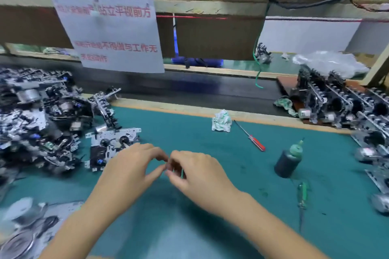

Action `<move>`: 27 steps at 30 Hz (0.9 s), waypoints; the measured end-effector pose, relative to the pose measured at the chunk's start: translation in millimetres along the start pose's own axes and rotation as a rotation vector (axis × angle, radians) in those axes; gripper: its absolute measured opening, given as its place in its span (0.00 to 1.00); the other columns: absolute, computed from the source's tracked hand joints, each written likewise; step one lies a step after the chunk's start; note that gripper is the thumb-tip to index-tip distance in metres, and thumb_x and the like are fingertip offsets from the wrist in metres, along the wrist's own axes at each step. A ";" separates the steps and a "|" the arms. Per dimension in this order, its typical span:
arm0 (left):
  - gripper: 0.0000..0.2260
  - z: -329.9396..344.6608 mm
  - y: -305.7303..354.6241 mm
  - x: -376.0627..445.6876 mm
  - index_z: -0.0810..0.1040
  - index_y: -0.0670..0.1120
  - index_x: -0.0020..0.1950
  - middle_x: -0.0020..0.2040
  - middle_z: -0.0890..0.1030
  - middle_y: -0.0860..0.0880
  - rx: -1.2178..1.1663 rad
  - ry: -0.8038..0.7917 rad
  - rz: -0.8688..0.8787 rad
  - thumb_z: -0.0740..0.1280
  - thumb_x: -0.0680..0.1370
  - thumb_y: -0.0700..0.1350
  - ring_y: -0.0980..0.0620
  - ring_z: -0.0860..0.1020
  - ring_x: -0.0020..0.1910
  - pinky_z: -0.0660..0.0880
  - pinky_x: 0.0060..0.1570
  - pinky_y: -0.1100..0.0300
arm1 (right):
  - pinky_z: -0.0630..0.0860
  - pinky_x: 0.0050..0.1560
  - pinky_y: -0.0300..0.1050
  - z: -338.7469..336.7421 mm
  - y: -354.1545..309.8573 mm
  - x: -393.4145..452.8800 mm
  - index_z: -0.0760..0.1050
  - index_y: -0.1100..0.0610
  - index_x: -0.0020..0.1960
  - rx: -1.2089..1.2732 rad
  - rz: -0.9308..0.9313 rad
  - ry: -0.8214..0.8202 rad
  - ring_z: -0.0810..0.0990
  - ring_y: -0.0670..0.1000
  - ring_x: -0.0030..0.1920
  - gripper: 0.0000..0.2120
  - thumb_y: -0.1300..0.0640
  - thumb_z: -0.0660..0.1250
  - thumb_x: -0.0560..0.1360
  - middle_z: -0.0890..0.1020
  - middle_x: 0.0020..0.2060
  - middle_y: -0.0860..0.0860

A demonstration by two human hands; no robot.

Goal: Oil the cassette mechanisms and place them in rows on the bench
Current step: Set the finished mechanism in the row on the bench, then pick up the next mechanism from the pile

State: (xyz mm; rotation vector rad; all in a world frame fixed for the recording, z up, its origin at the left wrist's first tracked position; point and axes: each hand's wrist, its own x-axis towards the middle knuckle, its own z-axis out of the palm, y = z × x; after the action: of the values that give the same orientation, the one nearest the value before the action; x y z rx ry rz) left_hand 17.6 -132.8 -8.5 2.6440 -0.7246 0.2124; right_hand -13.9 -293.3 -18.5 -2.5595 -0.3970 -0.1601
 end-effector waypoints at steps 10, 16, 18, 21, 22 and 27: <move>0.34 -29.1 -95.0 9.7 0.57 0.41 0.74 0.69 0.67 0.39 0.232 -0.132 -0.564 0.68 0.76 0.54 0.39 0.73 0.62 0.71 0.56 0.50 | 0.67 0.61 0.50 76.3 -17.0 117.5 0.67 0.63 0.67 0.201 0.348 -0.127 0.70 0.61 0.64 0.18 0.57 0.56 0.80 0.71 0.64 0.61; 0.34 -21.1 -96.3 32.2 0.56 0.37 0.72 0.59 0.78 0.38 0.064 -0.198 -0.689 0.63 0.78 0.59 0.41 0.77 0.57 0.67 0.44 0.55 | 0.74 0.56 0.59 86.5 -21.8 128.1 0.72 0.63 0.61 0.399 0.439 -0.165 0.78 0.64 0.55 0.15 0.58 0.58 0.77 0.79 0.51 0.59; 0.33 -23.2 -94.9 33.9 0.58 0.37 0.72 0.63 0.75 0.37 -0.013 -0.174 -0.698 0.63 0.78 0.58 0.41 0.75 0.60 0.70 0.49 0.54 | 0.75 0.56 0.58 83.5 -20.9 124.3 0.74 0.62 0.58 0.416 0.449 -0.141 0.78 0.63 0.54 0.14 0.58 0.58 0.77 0.79 0.48 0.59; 0.33 -25.6 -83.2 31.3 0.58 0.41 0.75 0.71 0.69 0.41 -0.058 -0.133 -0.628 0.63 0.78 0.59 0.42 0.71 0.66 0.68 0.59 0.54 | 0.75 0.56 0.58 70.0 -12.9 112.8 0.76 0.63 0.51 0.468 0.470 -0.078 0.79 0.62 0.51 0.11 0.57 0.60 0.77 0.80 0.48 0.62; 0.33 -26.0 -76.3 30.6 0.58 0.42 0.76 0.72 0.68 0.42 -0.067 -0.109 -0.594 0.63 0.77 0.59 0.42 0.70 0.67 0.68 0.59 0.54 | 0.75 0.56 0.59 62.9 -8.4 106.8 0.77 0.63 0.50 0.505 0.472 -0.058 0.79 0.63 0.50 0.11 0.57 0.60 0.77 0.80 0.46 0.62; 0.31 -18.1 -31.4 39.1 0.62 0.48 0.75 0.66 0.74 0.43 -0.187 -0.079 -0.408 0.64 0.76 0.58 0.43 0.73 0.63 0.69 0.59 0.54 | 0.79 0.47 0.50 14.7 24.9 57.1 0.75 0.57 0.42 0.656 0.493 0.033 0.76 0.50 0.36 0.08 0.58 0.61 0.78 0.77 0.38 0.53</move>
State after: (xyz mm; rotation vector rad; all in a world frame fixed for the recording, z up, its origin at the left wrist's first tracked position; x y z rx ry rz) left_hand 66.4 -118.5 7.2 2.5600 -0.2026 -0.0708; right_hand 48.5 -291.6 -32.3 -1.9251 0.1828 0.0986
